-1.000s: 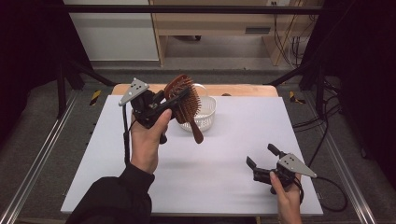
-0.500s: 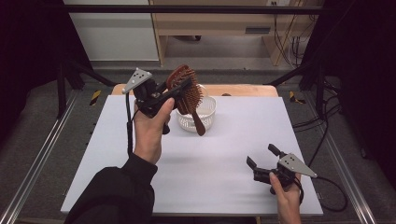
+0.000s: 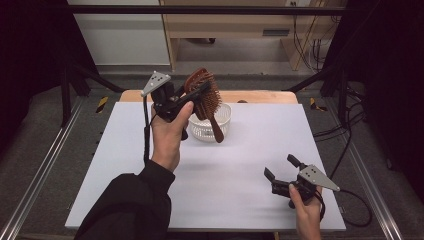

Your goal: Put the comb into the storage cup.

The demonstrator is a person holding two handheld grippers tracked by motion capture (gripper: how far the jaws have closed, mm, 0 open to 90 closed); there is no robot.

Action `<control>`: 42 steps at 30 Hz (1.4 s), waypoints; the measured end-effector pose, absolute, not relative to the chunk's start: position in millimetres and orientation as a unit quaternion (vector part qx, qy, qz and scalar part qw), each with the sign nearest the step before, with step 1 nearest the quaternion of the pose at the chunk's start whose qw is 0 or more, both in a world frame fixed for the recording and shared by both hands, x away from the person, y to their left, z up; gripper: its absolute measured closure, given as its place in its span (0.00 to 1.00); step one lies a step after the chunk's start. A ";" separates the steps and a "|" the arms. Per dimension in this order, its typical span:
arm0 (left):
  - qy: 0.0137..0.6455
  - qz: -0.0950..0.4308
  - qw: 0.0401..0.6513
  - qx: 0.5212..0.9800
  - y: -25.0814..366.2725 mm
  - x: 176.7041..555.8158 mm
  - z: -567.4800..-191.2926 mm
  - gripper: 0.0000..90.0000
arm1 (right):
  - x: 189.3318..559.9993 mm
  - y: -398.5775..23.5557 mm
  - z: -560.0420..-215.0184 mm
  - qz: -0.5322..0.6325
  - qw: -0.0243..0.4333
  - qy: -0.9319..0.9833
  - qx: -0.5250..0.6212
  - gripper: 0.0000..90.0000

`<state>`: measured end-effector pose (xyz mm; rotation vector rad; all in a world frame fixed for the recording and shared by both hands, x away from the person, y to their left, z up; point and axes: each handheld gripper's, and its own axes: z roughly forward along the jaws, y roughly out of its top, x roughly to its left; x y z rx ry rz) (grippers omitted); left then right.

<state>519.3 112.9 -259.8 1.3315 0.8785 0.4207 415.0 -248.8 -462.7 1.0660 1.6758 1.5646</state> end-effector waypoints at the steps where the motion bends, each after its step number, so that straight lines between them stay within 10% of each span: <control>1: 0.391 0.187 0.679 0.593 112.1 520.8 -259.8 0.56 | 415.0 -248.6 -463.2 0.590 0.302 0.632 0.402 0.03; 42: 0.431 0.249 0.677 0.542 111.7 598.0 -267.9 0.55 | 415.3 -246.2 -465.3 0.613 0.284 0.615 0.407 0.03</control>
